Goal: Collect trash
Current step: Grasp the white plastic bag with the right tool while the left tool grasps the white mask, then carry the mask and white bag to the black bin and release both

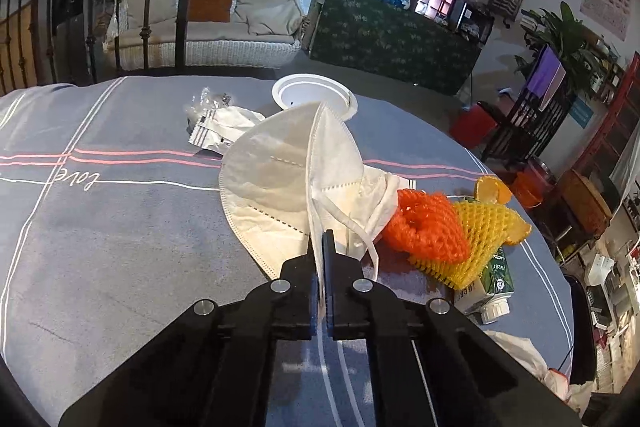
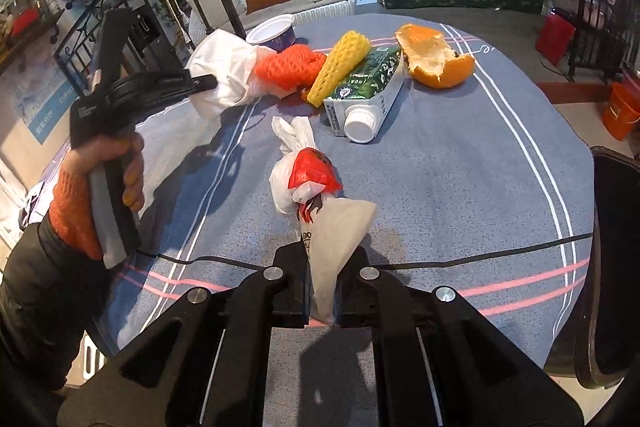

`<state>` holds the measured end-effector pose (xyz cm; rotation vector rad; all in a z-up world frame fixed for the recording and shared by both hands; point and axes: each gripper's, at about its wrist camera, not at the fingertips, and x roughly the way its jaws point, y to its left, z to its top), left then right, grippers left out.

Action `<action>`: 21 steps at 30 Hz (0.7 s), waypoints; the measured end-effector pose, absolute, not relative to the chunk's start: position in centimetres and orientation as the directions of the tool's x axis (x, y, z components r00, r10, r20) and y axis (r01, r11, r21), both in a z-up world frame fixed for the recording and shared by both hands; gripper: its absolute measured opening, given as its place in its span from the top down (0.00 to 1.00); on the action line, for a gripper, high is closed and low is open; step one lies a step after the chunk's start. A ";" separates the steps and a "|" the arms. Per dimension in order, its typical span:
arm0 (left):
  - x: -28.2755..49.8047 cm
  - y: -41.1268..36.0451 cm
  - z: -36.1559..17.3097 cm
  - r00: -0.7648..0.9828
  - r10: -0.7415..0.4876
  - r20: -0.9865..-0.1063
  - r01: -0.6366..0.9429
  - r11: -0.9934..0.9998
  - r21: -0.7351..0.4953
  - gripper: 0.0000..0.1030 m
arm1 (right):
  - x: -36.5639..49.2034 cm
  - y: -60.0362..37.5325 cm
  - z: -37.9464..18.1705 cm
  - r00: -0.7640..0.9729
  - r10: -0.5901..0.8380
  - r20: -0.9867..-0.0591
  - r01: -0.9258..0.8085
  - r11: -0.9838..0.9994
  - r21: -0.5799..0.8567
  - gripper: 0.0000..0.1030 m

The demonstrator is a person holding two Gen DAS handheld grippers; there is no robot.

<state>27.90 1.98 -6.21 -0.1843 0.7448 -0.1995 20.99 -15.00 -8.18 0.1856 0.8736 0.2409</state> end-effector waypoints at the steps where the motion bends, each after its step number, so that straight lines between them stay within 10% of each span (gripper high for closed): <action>1: 27.4 2.0 -6.0 0.728 -0.234 -0.645 0.108 0.967 -0.229 0.97 | 20.9 -15.1 -8.2 0.619 0.287 -0.731 -0.133 0.956 0.262 0.92; 12: 19.8 2.0 -3.5 0.814 -0.171 -0.555 0.088 0.981 -0.173 0.97 | 18.9 -16.9 -7.6 0.668 0.269 -0.694 -0.092 0.955 0.281 0.92; 21: 16.3 -4.2 -1.9 0.791 -0.346 -0.504 0.264 0.937 -0.229 0.97 | 16.8 -20.6 -6.3 0.738 0.185 -0.649 0.002 0.961 0.276 0.92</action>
